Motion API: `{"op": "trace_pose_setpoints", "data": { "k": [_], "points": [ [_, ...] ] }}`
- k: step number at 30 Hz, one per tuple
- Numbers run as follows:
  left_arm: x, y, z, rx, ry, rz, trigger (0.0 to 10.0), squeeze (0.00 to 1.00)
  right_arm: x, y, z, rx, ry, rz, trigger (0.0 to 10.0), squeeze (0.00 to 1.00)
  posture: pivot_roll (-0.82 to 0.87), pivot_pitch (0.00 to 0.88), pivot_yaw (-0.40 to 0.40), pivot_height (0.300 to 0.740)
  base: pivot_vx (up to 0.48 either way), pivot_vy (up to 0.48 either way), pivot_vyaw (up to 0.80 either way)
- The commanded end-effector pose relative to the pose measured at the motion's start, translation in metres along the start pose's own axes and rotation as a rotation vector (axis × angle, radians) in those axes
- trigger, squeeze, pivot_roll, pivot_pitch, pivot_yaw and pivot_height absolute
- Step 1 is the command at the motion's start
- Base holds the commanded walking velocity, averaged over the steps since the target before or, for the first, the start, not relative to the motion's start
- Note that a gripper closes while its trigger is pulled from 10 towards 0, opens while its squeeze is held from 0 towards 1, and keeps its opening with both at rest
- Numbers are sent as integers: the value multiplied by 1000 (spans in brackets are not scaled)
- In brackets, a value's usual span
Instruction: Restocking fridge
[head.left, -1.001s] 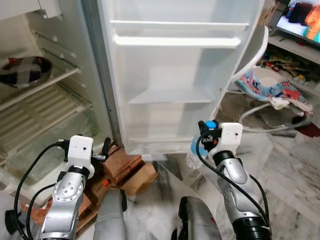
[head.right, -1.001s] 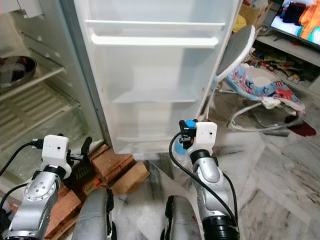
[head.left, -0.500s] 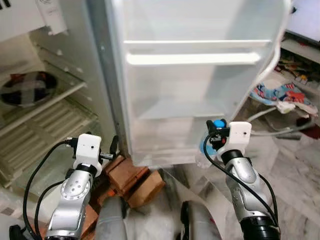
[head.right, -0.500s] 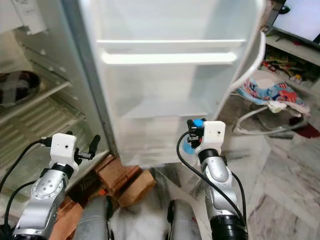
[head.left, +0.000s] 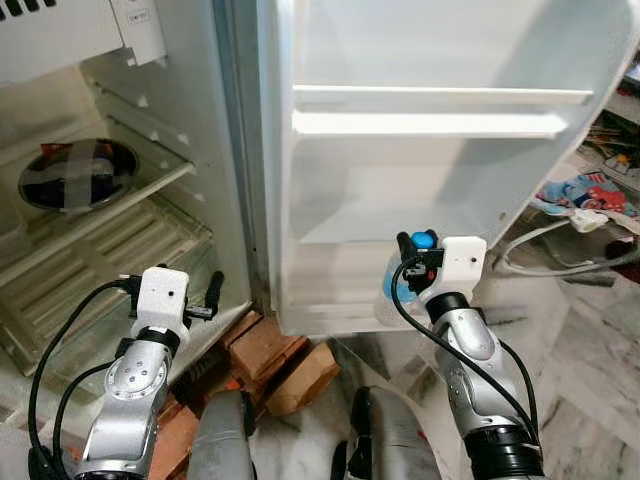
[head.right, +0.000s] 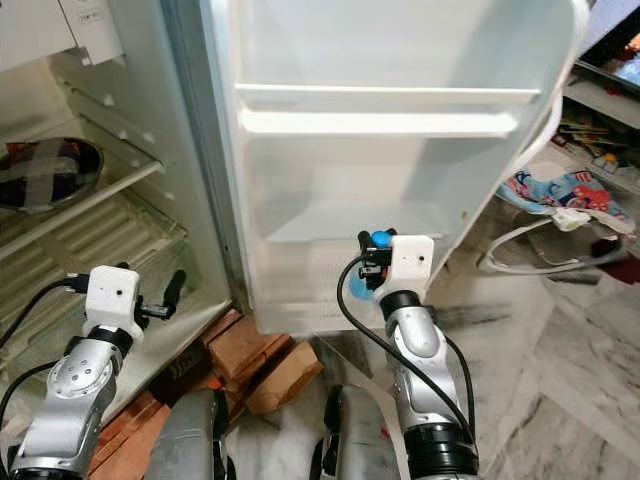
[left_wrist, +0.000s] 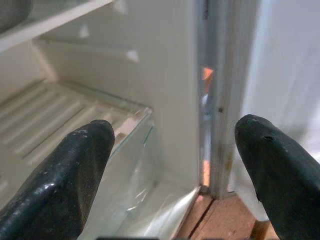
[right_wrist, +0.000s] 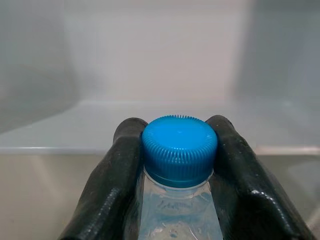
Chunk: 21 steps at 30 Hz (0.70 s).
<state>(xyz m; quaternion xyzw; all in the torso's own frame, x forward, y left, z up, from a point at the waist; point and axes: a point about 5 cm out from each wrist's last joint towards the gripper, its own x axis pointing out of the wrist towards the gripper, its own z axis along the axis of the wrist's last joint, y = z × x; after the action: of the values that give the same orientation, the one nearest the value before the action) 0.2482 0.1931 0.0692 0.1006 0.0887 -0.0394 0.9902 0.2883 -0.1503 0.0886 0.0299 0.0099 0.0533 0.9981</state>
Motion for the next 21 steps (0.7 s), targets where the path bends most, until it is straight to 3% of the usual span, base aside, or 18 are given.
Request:
{"op": "trace_pose_setpoints", "data": {
  "k": [1, 7, 12, 18, 21],
  "points": [
    [2, 2, 7, 5, -17, 2, 10000, 0, 7, -7, 9, -34, -35, -5, 10000, 0, 55, 56, -69, 621, 0, 0, 0],
    [0, 15, 7, 21, -10, 37, 10000, 0, 21, -14, 13, -88, -40, 1, 10000, 0, 69, 87, -70, 591, 0, 0, 0],
    [-11, 28, 5, 39, -2, 71, 10000, 0, 32, -15, 7, -134, -14, 36, 10000, 0, 93, 131, -67, 582, 0, 0, 0],
    [-20, 33, 7, 55, -7, 81, 10000, 0, 37, -17, 6, -153, -19, 51, 10000, 0, 117, 165, -63, 582, 0, 0, 0],
    [-24, 38, 9, 67, -8, 97, 10000, 0, 39, -18, 10, -169, -44, 56, 10000, 0, 125, 185, -57, 562, 0, 0, 0]
  ]
}}
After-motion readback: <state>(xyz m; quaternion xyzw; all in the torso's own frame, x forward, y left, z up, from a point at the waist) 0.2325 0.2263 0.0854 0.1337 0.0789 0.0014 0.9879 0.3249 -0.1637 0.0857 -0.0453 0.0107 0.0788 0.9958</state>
